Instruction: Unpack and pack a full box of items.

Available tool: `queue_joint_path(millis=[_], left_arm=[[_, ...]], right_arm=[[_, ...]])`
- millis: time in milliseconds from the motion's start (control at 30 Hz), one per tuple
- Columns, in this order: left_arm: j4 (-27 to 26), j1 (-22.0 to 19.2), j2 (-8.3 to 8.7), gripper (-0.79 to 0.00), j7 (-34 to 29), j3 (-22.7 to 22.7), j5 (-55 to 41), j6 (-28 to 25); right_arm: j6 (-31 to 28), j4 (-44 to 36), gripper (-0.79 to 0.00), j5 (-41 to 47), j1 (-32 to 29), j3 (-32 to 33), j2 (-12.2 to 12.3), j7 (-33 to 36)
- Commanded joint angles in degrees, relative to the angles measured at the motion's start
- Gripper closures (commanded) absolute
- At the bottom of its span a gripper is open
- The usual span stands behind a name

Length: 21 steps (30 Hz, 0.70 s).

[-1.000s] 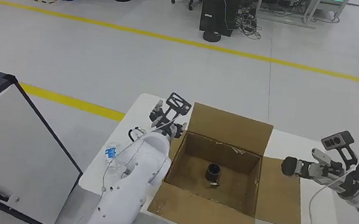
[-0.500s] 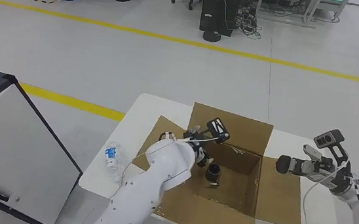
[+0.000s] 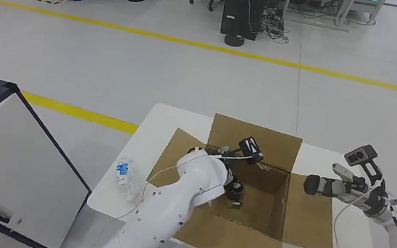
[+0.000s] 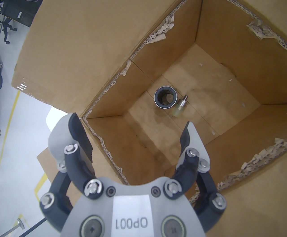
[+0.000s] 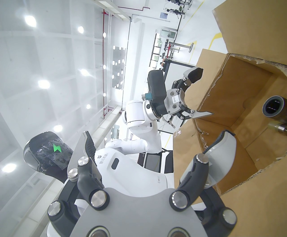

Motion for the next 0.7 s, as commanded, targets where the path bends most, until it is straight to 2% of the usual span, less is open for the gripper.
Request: queue_joint_path(millis=[0, 100, 133, 267, 400, 500, 667], left_arm=[[0.00, 0.00, 0.00, -0.785, -0.01, 0.00, 0.00, 0.00], [-0.29, 1.47, 0.01, -0.785, 2.08, 0.70, -2.09, -0.93], [0.03, 1.70, 0.13, -0.785, 1.64, 1.15, -2.37, -2.72], [0.63, 2.11, 0.14, -0.785, -2.29, 3.83, -1.89, -4.40], [2.64, 1.56, -0.35, -0.785, -5.07, 4.92, -6.02, -2.40], [7.11, -0.41, -1.15, -0.785, -5.00, 6.52, -7.22, 1.44], [16.79, -4.78, -2.71, -0.785, 0.41, 7.73, -11.73, 6.08]], right_arm=[[0.00, 0.00, -0.785, 0.00, 0.00, 0.00, 0.00, 0.00], [0.00, 0.00, -0.785, 0.00, 0.00, 0.00, 0.00, 0.00], [0.00, 0.00, -0.785, 0.00, 0.00, 0.00, 0.00, 0.00], [0.00, 0.00, -0.785, 0.00, 0.00, 0.00, 0.00, 0.00], [0.00, 0.00, -0.785, 0.00, 0.00, 0.00, 0.00, 0.00], [0.00, 0.00, -0.785, 0.00, 0.00, 0.00, 0.00, 0.00], [0.00, 0.00, -0.785, 0.00, 0.00, 0.00, 0.00, 0.00]])
